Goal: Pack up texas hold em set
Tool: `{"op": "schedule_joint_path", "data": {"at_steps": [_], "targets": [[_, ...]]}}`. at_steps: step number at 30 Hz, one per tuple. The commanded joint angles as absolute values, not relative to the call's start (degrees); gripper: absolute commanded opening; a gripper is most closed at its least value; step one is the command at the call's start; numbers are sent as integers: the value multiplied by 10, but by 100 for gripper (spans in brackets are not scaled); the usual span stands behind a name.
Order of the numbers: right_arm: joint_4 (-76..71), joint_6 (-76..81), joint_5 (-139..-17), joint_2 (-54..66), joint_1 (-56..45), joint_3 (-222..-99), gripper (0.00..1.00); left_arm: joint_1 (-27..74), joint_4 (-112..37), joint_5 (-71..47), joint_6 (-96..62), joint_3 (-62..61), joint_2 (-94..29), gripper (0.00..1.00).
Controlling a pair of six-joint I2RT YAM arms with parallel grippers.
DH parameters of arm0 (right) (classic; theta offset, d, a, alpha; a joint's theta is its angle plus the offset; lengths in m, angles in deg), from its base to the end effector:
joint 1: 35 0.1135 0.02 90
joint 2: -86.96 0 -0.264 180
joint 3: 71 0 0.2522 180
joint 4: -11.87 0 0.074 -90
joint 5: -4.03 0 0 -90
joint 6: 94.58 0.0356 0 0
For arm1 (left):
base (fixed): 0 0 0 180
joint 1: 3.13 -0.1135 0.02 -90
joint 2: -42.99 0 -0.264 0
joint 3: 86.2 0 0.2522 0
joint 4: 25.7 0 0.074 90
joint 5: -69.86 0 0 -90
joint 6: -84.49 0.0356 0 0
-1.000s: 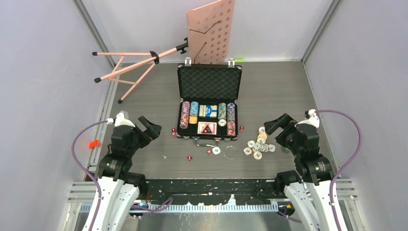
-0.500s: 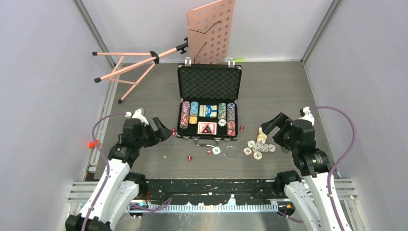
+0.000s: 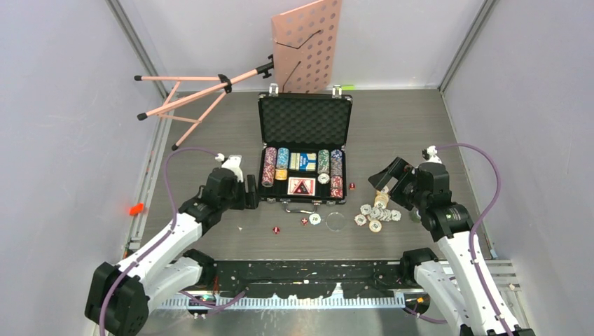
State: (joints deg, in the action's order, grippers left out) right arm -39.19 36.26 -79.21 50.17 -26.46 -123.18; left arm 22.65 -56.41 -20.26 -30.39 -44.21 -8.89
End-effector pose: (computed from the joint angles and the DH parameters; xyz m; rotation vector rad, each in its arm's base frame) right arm 0.1384 0.0250 0.2748 0.5616 2.1850 0.6044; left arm 0.1699 -0.0820 0.2066 0.0171 2.3219 -0.4547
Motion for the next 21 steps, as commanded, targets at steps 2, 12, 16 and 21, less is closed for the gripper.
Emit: {"op": "schedule_joint_path", "data": {"at_steps": [2,12,16,21], "targets": [[-342,350,-763,493,-264,-1245,94,227,-500,-289,-270,-414,-128,69],[-345,329,-761,479,-264,-1264,94,214,-525,-321,-319,-375,-225,64],[-344,329,-758,478,-264,-1262,94,210,-530,-325,-317,-360,-254,64],[-344,335,-759,479,-264,-1260,93,201,-512,-309,-331,-342,-292,63]]}}
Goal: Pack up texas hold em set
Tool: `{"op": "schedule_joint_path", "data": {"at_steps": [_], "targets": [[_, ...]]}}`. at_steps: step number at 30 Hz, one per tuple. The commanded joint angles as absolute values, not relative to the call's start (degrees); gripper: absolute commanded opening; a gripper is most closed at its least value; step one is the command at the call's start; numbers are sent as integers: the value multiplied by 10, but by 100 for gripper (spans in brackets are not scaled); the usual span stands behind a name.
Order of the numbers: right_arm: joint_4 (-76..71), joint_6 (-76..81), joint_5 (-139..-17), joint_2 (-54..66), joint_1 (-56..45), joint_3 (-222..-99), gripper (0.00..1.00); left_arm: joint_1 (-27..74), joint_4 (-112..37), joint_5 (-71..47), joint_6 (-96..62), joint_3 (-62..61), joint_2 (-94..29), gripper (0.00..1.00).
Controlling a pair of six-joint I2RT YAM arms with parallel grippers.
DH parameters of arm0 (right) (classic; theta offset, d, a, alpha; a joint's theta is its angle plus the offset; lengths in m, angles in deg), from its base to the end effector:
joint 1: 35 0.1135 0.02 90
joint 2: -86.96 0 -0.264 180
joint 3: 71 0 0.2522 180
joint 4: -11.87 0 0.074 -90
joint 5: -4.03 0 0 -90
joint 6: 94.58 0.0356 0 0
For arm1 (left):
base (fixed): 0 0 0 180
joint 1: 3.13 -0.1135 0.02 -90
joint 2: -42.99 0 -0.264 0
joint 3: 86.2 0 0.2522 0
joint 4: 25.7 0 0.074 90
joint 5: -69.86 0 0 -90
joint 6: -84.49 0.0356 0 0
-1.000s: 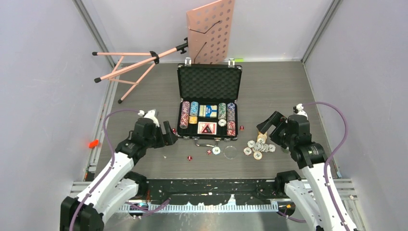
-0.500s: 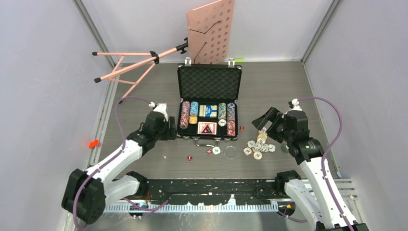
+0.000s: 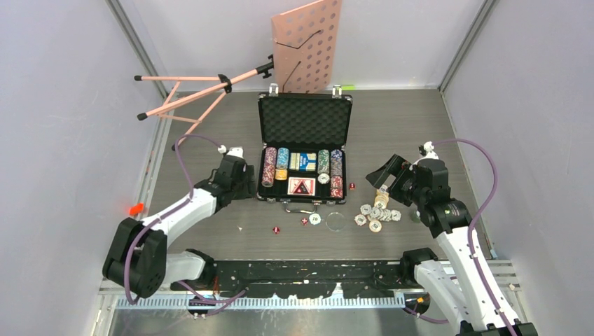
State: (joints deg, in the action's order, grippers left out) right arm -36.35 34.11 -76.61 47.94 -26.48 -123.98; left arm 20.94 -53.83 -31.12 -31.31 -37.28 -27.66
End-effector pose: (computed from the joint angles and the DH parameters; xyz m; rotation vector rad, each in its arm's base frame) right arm 0.1473 0.0279 0.2791 0.4873 2.1792 0.6397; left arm 0.2192 -0.0905 0.1859 -0.1217 2.4230 -0.1621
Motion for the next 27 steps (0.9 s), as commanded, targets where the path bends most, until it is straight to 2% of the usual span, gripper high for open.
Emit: {"op": "schedule_joint_path", "data": {"at_steps": [1,8,14,22,27], "targets": [[-345,335,-759,477,-264,-1260,93,197,-505,-303,-335,-341,-298,63],[-346,337,-762,474,-264,-1261,93,192,-500,-284,-338,-314,-349,60],[-353,335,-766,478,-264,-1258,93,192,-520,-279,-339,-292,-388,48],[-356,336,-771,482,-264,-1253,93,192,-569,-307,-326,-273,-390,43],[-355,339,-774,481,-264,-1252,92,192,-574,-303,-318,-271,-388,33]]}}
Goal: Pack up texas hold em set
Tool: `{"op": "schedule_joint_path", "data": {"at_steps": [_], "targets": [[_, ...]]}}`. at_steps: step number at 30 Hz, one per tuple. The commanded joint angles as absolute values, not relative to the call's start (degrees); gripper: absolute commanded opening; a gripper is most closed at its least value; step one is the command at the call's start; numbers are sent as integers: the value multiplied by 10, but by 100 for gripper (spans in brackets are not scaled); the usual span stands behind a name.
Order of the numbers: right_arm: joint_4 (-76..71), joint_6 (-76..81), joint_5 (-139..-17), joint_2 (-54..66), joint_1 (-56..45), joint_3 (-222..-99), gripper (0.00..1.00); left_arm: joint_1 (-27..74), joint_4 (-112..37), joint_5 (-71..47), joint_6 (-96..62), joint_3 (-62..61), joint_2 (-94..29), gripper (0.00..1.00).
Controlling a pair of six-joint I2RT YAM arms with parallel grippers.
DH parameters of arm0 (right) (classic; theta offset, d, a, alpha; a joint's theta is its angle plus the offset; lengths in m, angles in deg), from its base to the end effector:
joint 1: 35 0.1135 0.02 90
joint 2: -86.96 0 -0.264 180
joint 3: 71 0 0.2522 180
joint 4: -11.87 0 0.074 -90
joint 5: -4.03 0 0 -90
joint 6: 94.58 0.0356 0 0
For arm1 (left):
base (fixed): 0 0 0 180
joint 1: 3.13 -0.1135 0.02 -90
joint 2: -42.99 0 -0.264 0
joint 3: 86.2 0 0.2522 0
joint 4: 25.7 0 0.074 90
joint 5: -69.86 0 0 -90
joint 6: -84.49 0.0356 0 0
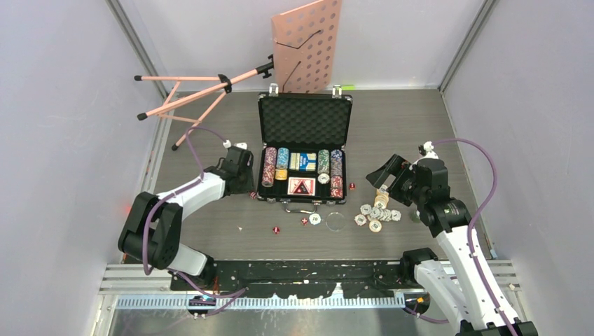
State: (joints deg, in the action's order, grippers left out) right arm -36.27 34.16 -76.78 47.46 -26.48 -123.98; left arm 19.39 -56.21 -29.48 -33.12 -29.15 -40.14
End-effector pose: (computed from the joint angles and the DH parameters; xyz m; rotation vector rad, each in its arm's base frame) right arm 0.1488 0.0280 0.2781 0.4923 2.1850 0.6351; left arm 0.2563 -0.1000 0.1736 -0.1752 2.5382 -0.1352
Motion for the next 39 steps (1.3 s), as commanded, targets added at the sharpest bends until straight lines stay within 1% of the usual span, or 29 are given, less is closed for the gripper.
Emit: {"op": "schedule_joint_path", "data": {"at_steps": [1,7,10,11,12,15,22,23,24,25,26,27,28,32,34,39], "targets": [[-355,339,-775,481,-264,-1253,93,192,-573,-304,-317,-272,-388,32],[-356,342,-776,486,-264,-1251,92,192,-575,-297,-312,-272,-386,30],[-356,344,-776,488,-264,-1251,92,191,-575,-285,-307,-270,-386,23],[-356,344,-776,489,-264,-1251,92,191,-577,-277,-302,-266,-383,15],[-358,344,-777,489,-264,-1253,92,191,-586,-268,-299,-260,-379,11],[-363,342,-780,491,-264,-1254,92,191,-606,-258,-297,-248,-352,10],[-363,342,-789,490,-264,-1253,92,191,-624,-246,-299,-228,-297,12],[-362,342,-790,490,-264,-1253,92,191,-627,-246,-299,-223,-297,13],[-361,342,-790,487,-264,-1254,92,191,-632,-251,-301,-219,-301,18],[-361,342,-790,486,-264,-1255,92,191,-636,-257,-302,-215,-310,28],[-361,342,-790,485,-264,-1255,92,191,-638,-262,-301,-212,-319,35],[-361,342,-789,485,-264,-1255,92,191,-638,-264,-300,-210,-327,41],[-361,342,-789,485,-264,-1255,92,191,-637,-267,-300,-208,-337,43],[-362,339,-790,490,-264,-1250,92,191,-623,-274,-306,-204,-376,46],[-365,337,-792,492,-264,-1248,92,190,-619,-279,-303,-200,-392,51],[-368,335,-795,495,-264,-1244,92,180,-611,-279,-295,-198,-421,57]]}}
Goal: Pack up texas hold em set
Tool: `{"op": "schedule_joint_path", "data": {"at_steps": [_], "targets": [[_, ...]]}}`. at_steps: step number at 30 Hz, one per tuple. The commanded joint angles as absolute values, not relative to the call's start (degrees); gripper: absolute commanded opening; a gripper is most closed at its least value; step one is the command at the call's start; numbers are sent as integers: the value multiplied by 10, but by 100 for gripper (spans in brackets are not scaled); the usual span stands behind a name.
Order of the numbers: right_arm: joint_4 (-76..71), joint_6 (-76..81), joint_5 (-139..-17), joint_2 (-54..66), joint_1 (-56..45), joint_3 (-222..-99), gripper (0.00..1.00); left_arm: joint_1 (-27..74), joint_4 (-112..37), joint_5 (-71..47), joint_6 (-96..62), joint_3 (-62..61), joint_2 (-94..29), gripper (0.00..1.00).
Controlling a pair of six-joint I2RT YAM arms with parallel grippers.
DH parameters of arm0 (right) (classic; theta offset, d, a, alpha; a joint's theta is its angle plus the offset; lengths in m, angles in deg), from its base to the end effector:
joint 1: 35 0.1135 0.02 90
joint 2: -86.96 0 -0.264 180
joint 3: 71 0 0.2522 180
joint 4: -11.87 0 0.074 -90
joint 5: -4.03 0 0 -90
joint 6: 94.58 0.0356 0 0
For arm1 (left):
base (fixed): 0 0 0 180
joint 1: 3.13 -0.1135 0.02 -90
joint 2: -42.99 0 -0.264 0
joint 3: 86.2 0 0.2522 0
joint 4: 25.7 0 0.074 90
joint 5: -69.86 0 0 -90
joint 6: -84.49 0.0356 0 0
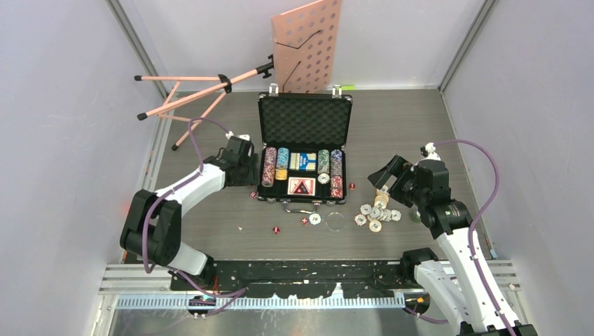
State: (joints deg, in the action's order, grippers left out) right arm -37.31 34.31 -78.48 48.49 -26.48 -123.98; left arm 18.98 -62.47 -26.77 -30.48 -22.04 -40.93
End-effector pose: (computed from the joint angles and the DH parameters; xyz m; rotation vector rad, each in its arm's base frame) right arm 0.1450 0.0264 0.2788 0.5114 2.1768 0.6049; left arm 0.2699 -0.1052 0.1995 -0.1083 2.5542 -0.1712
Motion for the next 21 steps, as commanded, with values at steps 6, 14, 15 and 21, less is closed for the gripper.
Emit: {"op": "schedule_joint_path", "data": {"at_steps": [6,14,15,21], "targets": [[-362,335,-793,487,-264,-1244,92,170,-596,-275,-298,-203,-447,58],[-362,332,-792,478,-264,-1253,92,160,-573,-246,-300,-197,-482,51],[-362,332,-792,478,-264,-1254,92,158,-571,-242,-301,-196,-485,50],[-362,332,-790,475,-264,-1257,92,155,-568,-237,-298,-189,-495,39]]}}
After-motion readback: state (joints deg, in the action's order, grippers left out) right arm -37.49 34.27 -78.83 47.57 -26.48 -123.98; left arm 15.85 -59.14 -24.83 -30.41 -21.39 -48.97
